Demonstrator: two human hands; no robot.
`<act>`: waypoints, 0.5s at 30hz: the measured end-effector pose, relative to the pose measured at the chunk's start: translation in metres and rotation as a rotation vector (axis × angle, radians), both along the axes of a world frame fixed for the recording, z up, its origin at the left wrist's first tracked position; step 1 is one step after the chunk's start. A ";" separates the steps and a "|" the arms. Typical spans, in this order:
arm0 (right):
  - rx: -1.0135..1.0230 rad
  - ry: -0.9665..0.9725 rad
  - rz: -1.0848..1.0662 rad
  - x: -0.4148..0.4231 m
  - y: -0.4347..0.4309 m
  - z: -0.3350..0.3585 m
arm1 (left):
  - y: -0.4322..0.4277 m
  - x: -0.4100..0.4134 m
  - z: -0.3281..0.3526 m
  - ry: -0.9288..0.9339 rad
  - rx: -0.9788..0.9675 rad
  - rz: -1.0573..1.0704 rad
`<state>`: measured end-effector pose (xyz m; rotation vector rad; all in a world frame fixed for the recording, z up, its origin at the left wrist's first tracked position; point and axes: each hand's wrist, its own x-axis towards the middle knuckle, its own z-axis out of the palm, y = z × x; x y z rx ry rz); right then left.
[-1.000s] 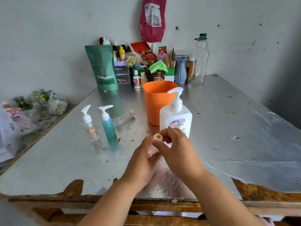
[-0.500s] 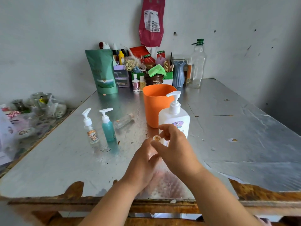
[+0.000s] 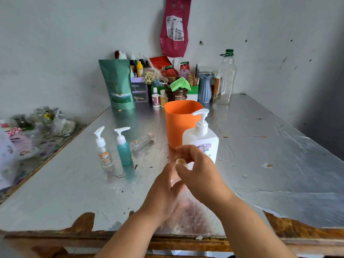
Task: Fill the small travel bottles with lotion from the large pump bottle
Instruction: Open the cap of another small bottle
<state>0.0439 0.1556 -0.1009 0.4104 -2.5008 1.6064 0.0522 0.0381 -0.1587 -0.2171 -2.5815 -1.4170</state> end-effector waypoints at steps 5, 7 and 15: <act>0.008 0.020 -0.025 -0.001 0.001 -0.005 | 0.001 0.000 0.001 -0.015 0.020 0.013; -0.041 -0.002 -0.022 -0.002 0.000 -0.006 | 0.000 -0.001 0.002 -0.017 0.017 0.012; -0.095 0.053 -0.272 0.000 0.041 -0.005 | -0.002 -0.001 0.000 -0.091 0.139 0.024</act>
